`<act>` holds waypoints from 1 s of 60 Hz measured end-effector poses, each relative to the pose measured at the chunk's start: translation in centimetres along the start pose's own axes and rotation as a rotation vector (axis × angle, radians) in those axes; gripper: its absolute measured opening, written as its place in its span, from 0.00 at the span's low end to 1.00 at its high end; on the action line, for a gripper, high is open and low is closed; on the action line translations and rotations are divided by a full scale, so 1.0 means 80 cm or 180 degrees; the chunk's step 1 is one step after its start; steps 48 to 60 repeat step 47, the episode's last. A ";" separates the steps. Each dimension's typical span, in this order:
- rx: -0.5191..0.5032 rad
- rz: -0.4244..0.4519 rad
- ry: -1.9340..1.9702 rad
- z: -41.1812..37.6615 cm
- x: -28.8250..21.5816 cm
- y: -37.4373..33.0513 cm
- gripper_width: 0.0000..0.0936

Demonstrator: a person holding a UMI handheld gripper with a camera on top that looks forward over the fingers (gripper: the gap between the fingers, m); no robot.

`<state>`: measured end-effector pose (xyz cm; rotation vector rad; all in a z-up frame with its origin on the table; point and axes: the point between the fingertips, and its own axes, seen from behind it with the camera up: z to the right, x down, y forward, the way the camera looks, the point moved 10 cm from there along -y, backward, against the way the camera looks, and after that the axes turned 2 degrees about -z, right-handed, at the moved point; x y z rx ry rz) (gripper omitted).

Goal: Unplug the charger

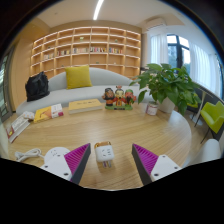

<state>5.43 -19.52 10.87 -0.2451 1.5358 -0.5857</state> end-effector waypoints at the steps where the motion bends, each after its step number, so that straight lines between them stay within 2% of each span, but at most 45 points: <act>1: -0.0001 0.0015 -0.0011 0.000 -0.002 -0.006 0.92; 11: -0.0010 0.0102 -0.0108 -0.005 0.000 -0.088 0.92; 27: -0.0149 0.0068 -0.0075 -0.024 0.024 -0.215 0.91; 41: -0.0115 0.0084 -0.0155 -0.027 0.041 -0.254 0.91; 60: -0.0078 0.0128 -0.0195 -0.025 0.038 -0.260 0.91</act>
